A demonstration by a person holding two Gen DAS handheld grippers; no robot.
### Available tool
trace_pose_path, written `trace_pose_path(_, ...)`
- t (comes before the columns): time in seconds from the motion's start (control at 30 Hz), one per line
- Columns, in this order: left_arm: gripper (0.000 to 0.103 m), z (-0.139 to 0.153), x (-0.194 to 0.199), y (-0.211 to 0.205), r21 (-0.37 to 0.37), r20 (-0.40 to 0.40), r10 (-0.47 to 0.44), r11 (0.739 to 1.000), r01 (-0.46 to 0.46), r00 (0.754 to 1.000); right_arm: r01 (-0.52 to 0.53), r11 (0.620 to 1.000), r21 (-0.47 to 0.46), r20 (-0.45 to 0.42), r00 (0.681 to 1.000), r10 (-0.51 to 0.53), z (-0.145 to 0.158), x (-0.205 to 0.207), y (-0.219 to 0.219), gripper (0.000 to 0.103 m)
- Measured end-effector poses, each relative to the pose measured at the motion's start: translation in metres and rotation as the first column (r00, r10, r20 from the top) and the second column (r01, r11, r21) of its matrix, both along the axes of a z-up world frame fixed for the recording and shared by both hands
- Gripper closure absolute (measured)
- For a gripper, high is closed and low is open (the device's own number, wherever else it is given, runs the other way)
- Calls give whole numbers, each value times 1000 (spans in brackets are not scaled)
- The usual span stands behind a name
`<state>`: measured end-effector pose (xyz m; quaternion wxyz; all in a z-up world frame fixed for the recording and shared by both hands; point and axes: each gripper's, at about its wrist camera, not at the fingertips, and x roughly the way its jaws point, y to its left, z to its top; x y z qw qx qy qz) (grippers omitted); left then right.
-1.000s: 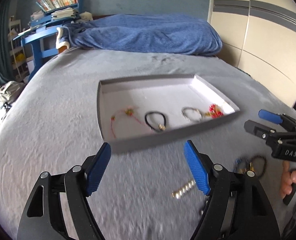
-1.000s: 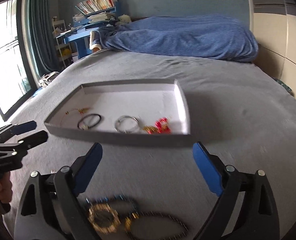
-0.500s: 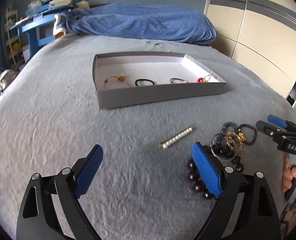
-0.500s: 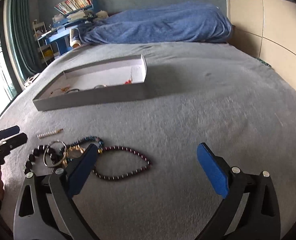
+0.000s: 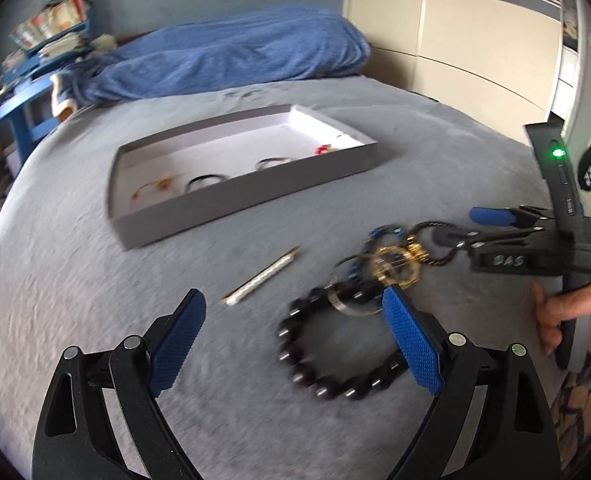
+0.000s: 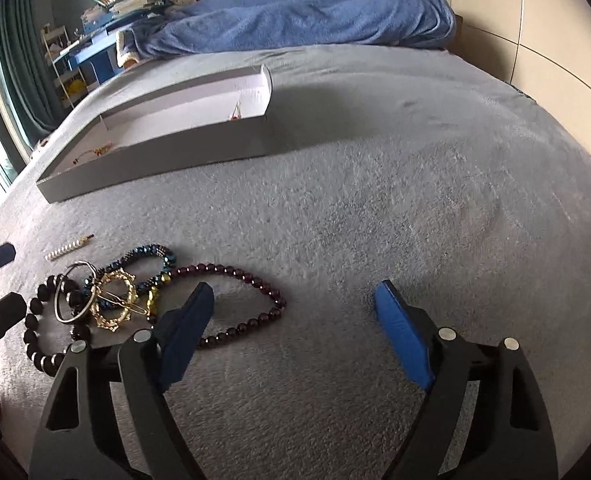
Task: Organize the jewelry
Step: 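Grasp the large silver hoop with the left tool while the right tool grasps the dark red bead bracelet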
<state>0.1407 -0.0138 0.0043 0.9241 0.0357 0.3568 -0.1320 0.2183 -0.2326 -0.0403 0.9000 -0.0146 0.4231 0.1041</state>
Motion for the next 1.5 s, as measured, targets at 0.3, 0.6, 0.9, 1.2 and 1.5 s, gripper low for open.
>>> trace_pose_path(0.3, 13, -8, 18, -36, 89, -30, -94, 991, 97, 995, -9, 1000, -29, -28, 1000, 8, -4, 2, 4, 17)
trace_pose_path(0.6, 21, -18, 34, -35, 68, -91, -106, 991, 112, 990, -11, 1000, -17, -29, 1000, 11, -3, 4, 3, 18)
trace_pose_path(0.9, 54, -17, 32, -38, 33, -89, -157, 986, 161, 984, 6, 1000, 27, -4, 1000, -6, 0, 1, -6, 56)
trace_pose_path(1.2, 54, -4, 31, -18, -31, -49, -96, 995, 95, 994, 4, 998, 64, 16, 1000, -5, 3, -4, -9, 94)
trace_pose_path(1.5, 54, 10, 36, 3, -45, -17, -36, 998, 35, 999, -28, 994, 102, 92, 996, 19, 14, -14, -9, 97)
